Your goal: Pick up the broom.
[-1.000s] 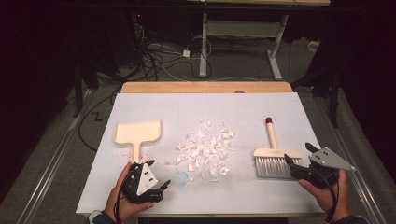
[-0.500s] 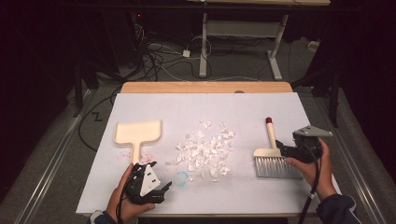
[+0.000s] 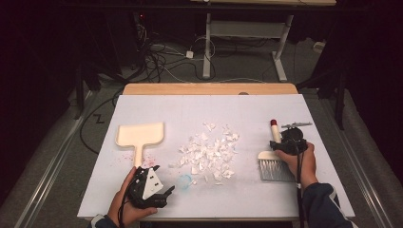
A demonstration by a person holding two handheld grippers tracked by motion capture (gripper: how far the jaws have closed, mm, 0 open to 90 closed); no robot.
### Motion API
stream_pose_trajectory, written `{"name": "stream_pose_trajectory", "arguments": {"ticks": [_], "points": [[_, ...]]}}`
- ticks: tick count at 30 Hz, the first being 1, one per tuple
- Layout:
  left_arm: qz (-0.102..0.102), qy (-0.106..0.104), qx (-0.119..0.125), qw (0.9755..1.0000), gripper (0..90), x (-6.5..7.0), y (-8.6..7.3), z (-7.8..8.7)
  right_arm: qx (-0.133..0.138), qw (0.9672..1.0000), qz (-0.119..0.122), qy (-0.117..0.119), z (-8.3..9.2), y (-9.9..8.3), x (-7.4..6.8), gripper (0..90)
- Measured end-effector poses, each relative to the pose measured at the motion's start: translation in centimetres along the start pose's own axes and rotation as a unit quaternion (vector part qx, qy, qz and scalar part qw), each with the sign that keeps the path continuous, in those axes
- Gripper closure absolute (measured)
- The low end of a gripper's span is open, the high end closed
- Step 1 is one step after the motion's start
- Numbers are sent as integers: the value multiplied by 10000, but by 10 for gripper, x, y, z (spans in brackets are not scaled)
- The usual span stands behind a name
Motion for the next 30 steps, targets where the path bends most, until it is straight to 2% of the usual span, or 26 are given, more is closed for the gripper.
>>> {"name": "stream_pose_trajectory", "arguments": {"ticks": [4,10,11,17,19,24,28,29,30], "points": [[-11,-27,14,10000,173,1,1,-1,94,9999,35,28,-2,2,-3,675],[-6,-60,4,10000,172,2,1,-3,155,9998,62,46,-2,3,-4,710],[-24,-72,-10,10000,171,3,2,-3,174,9998,129,40,-2,3,-5,714],[2,-64,-6,10000,174,2,2,-3,312,9994,68,139,3,4,-3,714],[10,-58,-3,10000,174,2,2,-2,539,9984,70,137,12,8,-1,714],[19,-42,15,10000,173,2,1,-1,846,9962,103,168,30,12,0,714],[33,-38,12,10000,173,2,2,0,1157,9931,106,179,49,17,1,714],[33,-38,12,10000,173,2,2,0,1157,9931,106,179,49,17,1,714],[63,-53,20,10000,174,2,2,0,1291,9914,149,139,59,19,2,714]]}}
Point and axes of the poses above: each handheld gripper's, and its own axes: z roughly backward along the jaws, y roughly out of its top, x roughly to its right, the point moved 7 cm from there along -z, roughly forward along the jaws, and after that the axes turned 6 degrees about z, right-handed, at the moved point
